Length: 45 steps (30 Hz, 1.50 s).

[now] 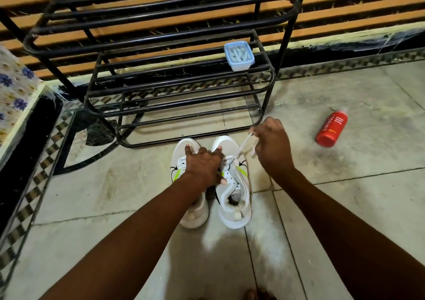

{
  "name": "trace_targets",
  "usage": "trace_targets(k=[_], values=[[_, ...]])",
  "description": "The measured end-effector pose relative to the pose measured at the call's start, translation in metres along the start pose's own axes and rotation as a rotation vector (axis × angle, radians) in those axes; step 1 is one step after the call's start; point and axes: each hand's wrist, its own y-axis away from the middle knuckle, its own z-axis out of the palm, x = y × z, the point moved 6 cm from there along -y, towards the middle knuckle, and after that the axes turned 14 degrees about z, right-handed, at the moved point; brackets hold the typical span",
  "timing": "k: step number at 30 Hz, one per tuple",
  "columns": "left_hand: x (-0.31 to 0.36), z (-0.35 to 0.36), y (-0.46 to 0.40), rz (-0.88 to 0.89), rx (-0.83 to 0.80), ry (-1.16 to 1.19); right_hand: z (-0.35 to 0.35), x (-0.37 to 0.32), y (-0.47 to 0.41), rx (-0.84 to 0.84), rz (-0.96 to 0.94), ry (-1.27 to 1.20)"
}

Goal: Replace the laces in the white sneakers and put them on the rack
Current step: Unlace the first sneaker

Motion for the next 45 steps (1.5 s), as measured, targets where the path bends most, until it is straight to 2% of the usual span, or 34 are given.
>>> trace_targets(k=[2,3,5,6,7,9,13,14,17,19,20,23,24,28,32,36,39,43,45], values=[[0.001,-0.001,-0.001,0.001,-0.003,0.003,-0.017,0.006,-0.003,0.053,0.179,-0.254],[0.001,-0.001,-0.001,0.001,-0.004,0.001,-0.018,0.008,-0.003,0.016,0.27,-0.434],[0.002,-0.001,-0.001,0.003,-0.008,-0.002,-0.008,0.006,0.004,-0.166,0.499,-0.897],[0.001,-0.001,0.0,0.003,-0.01,-0.002,0.0,0.004,0.008,-0.251,0.589,-1.058],[0.001,-0.001,0.0,0.002,-0.012,-0.004,0.006,0.002,0.011,-0.306,0.626,-1.111],[0.001,-0.001,0.001,0.001,-0.021,-0.008,0.009,0.004,0.009,-0.313,0.539,-0.971],[0.003,-0.001,0.001,0.003,-0.02,-0.012,-0.012,-0.001,-0.003,-0.14,0.125,-0.451],[0.003,-0.002,0.002,0.001,-0.021,-0.011,-0.011,-0.004,-0.004,-0.153,0.043,-0.279],[0.003,-0.004,0.002,-0.002,-0.021,-0.015,0.029,0.007,0.013,-0.441,-0.104,0.231],[0.003,-0.004,0.002,0.0,-0.021,-0.017,0.054,0.017,0.031,-0.553,-0.252,0.369],[0.003,-0.004,0.001,0.002,-0.019,-0.019,0.058,0.021,0.036,-0.563,-0.27,0.365],[0.003,-0.002,0.002,0.006,-0.005,-0.014,0.045,0.023,0.026,-0.34,-0.212,0.231],[0.003,-0.002,0.003,0.006,-0.001,-0.013,0.04,0.018,0.026,-0.312,-0.174,0.196],[0.002,-0.001,0.004,0.005,0.017,0.0,0.046,0.01,0.029,-0.339,0.067,0.074],[0.005,-0.001,0.009,0.041,0.09,0.06,0.058,0.032,0.017,-0.41,0.3,0.05],[0.009,-0.003,0.01,0.144,0.148,0.016,0.059,0.036,0.009,-0.399,0.298,0.083],[0.005,0.0,0.01,0.2,0.134,-0.034,0.064,0.04,0.012,-0.419,0.311,0.102],[0.005,-0.002,0.01,0.212,0.144,-0.064,0.066,0.045,0.013,-0.441,0.272,0.072],[0.007,-0.004,0.009,0.209,0.146,-0.075,0.061,0.039,0.012,-0.42,0.194,0.093]])
